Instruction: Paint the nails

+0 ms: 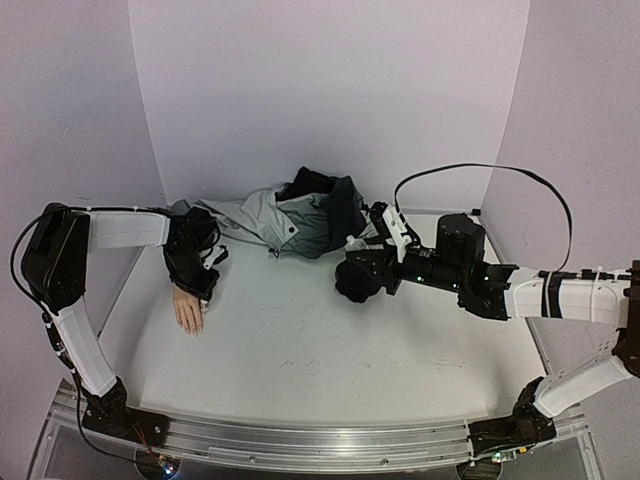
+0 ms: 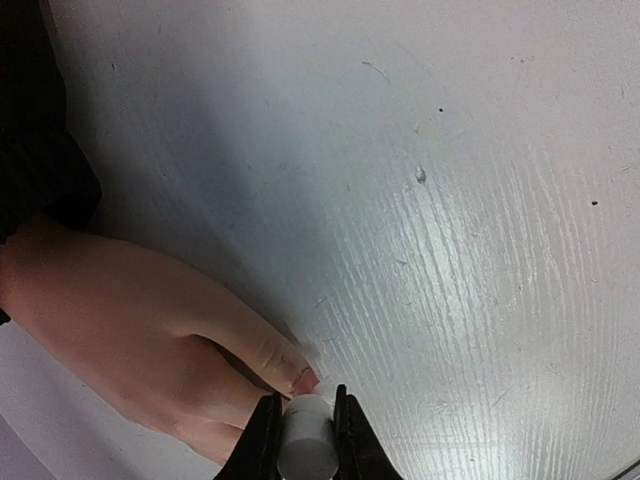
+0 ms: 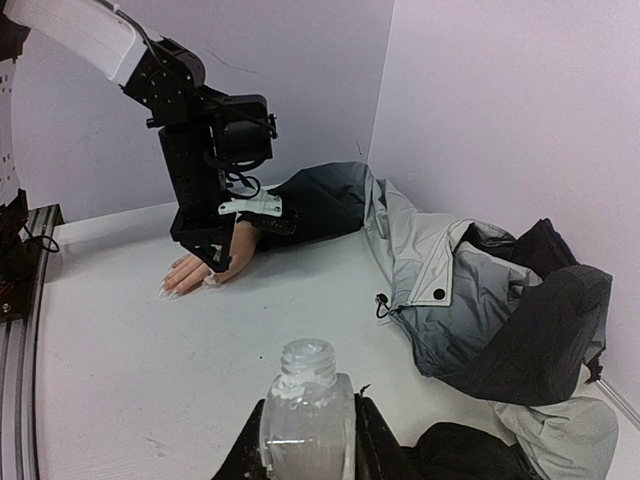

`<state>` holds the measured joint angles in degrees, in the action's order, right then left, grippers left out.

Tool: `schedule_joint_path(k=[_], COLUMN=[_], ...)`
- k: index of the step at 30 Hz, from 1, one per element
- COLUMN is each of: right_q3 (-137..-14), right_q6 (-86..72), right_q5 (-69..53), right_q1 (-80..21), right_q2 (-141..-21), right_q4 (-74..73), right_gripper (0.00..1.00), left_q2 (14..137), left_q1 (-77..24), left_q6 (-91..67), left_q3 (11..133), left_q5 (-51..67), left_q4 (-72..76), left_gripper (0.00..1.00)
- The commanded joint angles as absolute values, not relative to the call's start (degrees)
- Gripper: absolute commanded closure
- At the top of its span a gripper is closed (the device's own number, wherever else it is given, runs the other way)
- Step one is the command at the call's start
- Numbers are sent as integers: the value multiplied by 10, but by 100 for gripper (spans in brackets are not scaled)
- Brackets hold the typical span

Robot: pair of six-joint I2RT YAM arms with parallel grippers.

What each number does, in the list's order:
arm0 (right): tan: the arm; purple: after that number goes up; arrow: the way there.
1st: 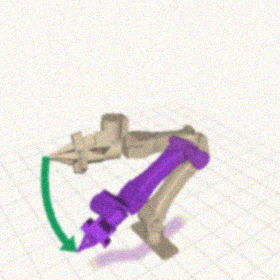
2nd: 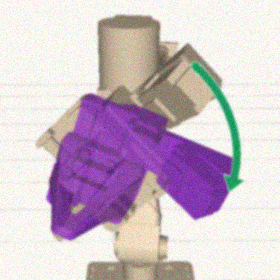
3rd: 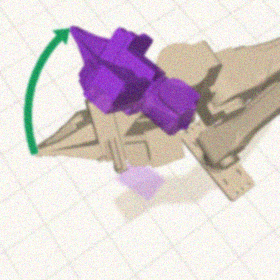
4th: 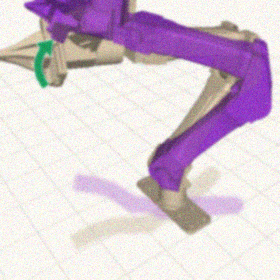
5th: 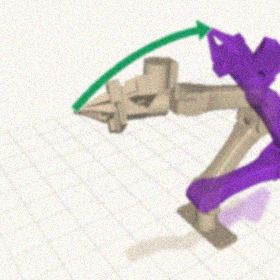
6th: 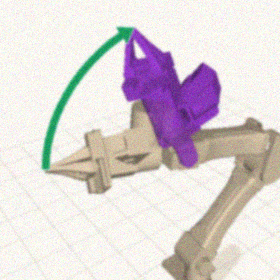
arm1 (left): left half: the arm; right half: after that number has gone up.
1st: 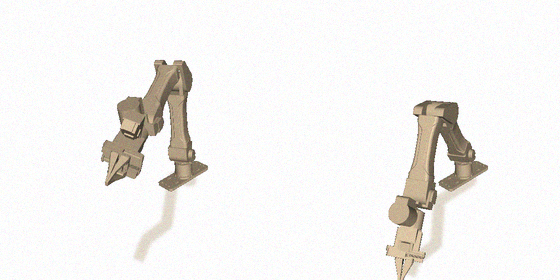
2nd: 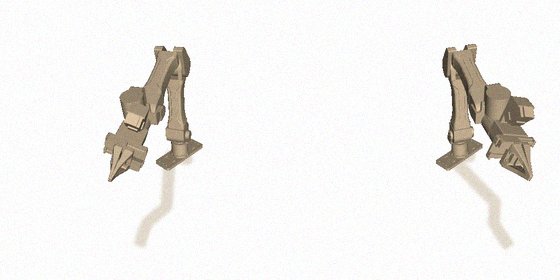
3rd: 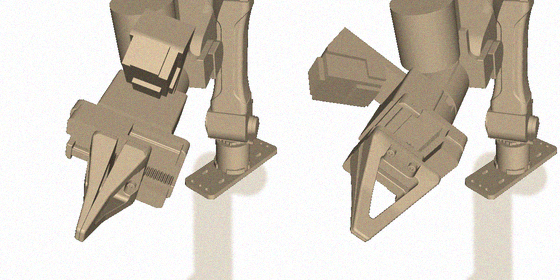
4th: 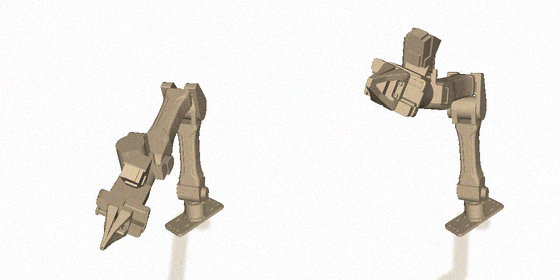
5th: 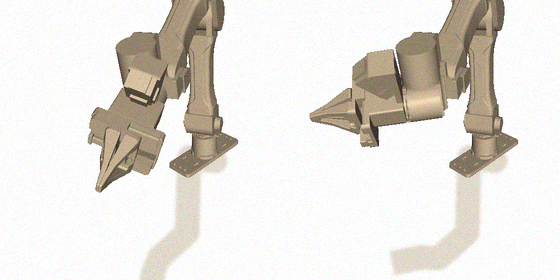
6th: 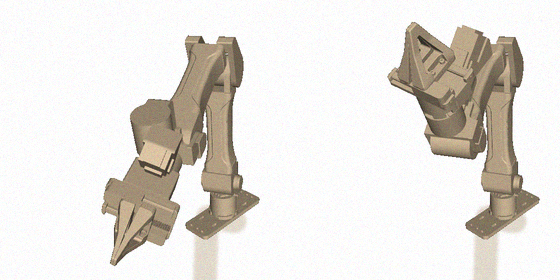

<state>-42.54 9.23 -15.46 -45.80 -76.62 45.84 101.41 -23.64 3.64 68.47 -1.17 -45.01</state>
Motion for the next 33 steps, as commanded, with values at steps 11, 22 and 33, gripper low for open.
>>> schedule_joint_path(k=[11, 22, 33], right_q3=[-436, -437, -438], right_q6=[89, 90, 90], right_q5=[-162, -160, -161], right_q1=[-461, -461, -461], right_q2=[-758, -766, -768], right_q4=[493, 494, 493], right_gripper=[100, 100, 100], left_q2=[959, 990, 1016], left_q1=[-252, -242, -239], left_q6=[46, 39, 46], left_q3=[680, 710, 715], left_q5=[20, -36, -19], left_q4=[-449, -441, -446], left_gripper=[100, 100, 100])
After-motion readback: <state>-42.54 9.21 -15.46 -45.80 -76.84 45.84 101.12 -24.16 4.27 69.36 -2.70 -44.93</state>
